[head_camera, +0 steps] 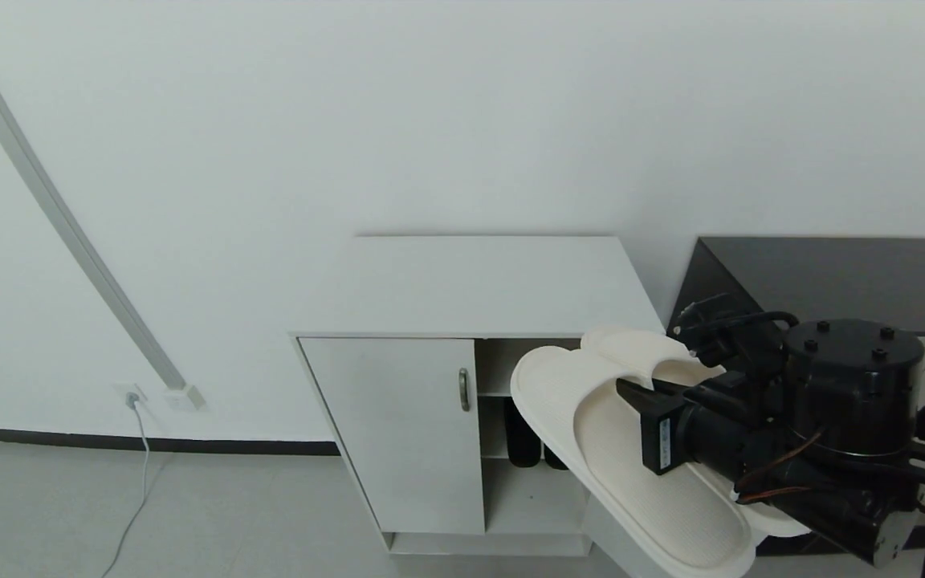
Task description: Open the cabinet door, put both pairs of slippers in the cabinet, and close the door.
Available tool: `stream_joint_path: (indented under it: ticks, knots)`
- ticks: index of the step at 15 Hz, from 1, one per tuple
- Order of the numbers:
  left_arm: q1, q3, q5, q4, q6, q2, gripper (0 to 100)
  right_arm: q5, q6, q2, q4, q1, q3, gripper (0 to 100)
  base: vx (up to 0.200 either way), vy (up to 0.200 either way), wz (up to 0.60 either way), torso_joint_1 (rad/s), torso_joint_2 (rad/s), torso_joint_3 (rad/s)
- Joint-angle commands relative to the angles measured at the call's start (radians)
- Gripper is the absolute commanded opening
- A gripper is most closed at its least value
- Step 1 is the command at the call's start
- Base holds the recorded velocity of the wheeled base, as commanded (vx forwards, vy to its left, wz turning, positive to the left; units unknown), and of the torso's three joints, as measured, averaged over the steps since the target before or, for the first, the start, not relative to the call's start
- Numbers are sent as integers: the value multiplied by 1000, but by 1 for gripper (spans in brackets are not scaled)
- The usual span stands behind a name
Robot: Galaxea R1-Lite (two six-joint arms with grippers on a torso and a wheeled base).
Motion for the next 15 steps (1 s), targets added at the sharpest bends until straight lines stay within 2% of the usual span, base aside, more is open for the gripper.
stream_joint_path:
  ticks: [1, 11, 15]
  knots:
    - [2, 0, 0, 0, -1, 1, 0, -1, 0, 2, 0, -2, 2, 0, 0, 0, 0, 0, 0, 0]
    - [2, 0, 0, 0, -14, 1, 0, 9, 2, 2, 0, 15, 5, 0, 0, 0, 0, 0, 0, 0]
    - [2, 0, 0, 0, -14, 1, 0, 10, 3, 2, 0, 53, 9, 0, 0, 0, 0, 0, 0, 0]
